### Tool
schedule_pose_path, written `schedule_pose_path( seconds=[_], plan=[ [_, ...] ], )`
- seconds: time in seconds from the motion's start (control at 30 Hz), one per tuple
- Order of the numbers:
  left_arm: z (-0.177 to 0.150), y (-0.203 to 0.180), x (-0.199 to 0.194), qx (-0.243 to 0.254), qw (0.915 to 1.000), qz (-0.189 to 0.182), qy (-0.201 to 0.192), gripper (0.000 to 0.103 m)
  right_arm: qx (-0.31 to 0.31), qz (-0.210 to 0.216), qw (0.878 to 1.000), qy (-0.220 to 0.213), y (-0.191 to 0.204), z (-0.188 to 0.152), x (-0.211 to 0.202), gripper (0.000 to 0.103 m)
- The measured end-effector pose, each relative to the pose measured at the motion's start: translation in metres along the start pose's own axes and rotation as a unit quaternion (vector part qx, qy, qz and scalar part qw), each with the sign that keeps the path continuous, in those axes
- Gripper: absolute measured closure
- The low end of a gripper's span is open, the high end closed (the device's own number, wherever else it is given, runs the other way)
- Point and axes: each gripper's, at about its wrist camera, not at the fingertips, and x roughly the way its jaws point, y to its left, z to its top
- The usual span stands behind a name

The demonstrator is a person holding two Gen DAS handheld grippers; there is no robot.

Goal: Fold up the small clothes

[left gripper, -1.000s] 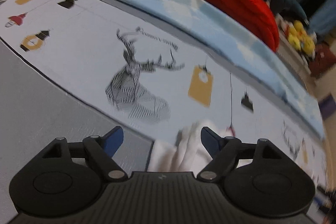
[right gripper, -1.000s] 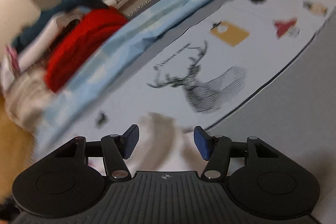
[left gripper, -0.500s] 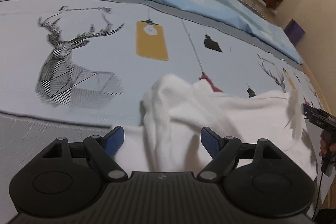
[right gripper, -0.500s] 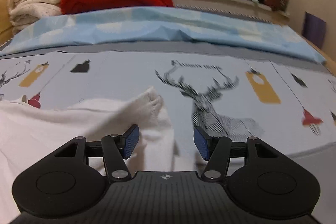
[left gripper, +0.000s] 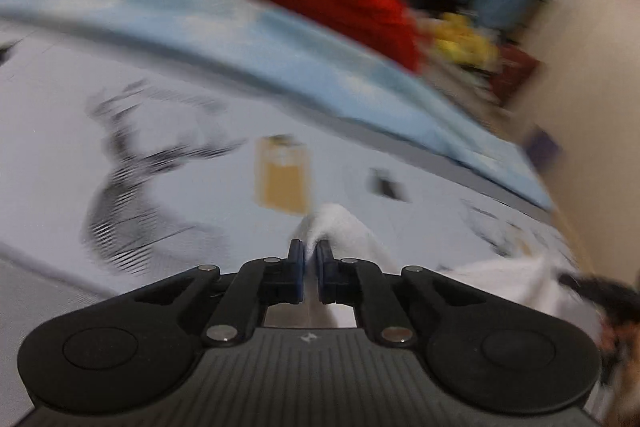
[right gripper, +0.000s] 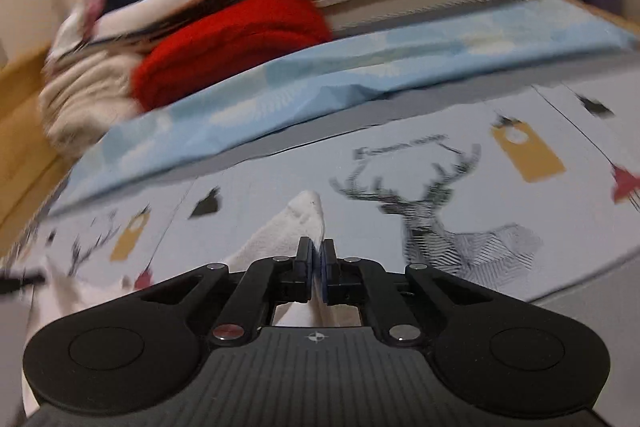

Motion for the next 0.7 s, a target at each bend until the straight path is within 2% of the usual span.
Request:
schedule_pose_path(
  seconds=[0.07, 0.1, 0.17, 0.23, 0.3, 0.37, 0.4, 0.47, 0.53, 0.6, 0.7],
  plan=[
    [-0.002, 0.014, 0.013, -0.043, 0.9979, 0.048, 0.009, 0.101, 0.072, -0.037, 0.997, 0.015, -0.019, -0.004, 0.018, 0.098],
    [-0.002, 0.018, 0.016, -0.052, 0.9969, 0.057, 0.016, 0.101, 0.102, -0.063, 0.992, 0.030, -0.027, -0.009, 0.030, 0.094],
    [-0.001, 0.023, 0.018, -0.066, 0.9967, 0.041, 0.026, 0.100, 0.133, -0.100, 0.984, 0.061, -0.037, -0.020, 0.048, 0.094],
    [0.000, 0.020, 0.014, -0.058, 0.9976, 0.033, 0.017, 0.096, 0.139, -0.085, 0.984, 0.068, -0.040, -0.025, 0.051, 0.092],
    [0.003, 0.017, 0.009, -0.046, 0.9983, 0.035, 0.011, 0.086, 0.122, -0.075, 0.988, 0.051, -0.035, -0.021, 0.043, 0.059],
    [0.005, 0.015, 0.002, -0.044, 0.9983, 0.036, 0.014, 0.076, 0.099, -0.080, 0.992, 0.018, -0.028, -0.016, 0.029, 0.050],
    [0.005, 0.014, -0.004, -0.038, 0.9986, 0.034, 0.015, 0.073, 0.086, -0.082, 0.993, 0.011, -0.024, -0.014, 0.023, 0.051],
    [-0.001, 0.009, -0.025, -0.006, 0.9992, 0.034, 0.018, 0.072, 0.063, -0.081, 0.995, 0.008, -0.017, -0.012, 0.009, 0.051],
    [-0.017, -0.001, -0.055, 0.051, 0.9979, 0.032, 0.026, 0.069, 0.036, -0.071, 0.997, 0.007, -0.005, -0.014, -0.013, 0.051],
    [-0.036, -0.013, -0.079, 0.109, 0.9928, 0.035, 0.035, 0.054, 0.000, -0.071, 0.997, 0.015, 0.011, -0.022, -0.036, 0.050],
    [-0.079, -0.022, -0.113, 0.179, 0.9820, 0.033, 0.051, 0.054, -0.039, -0.067, 0.997, 0.023, 0.030, -0.047, -0.076, 0.048]
  ],
)
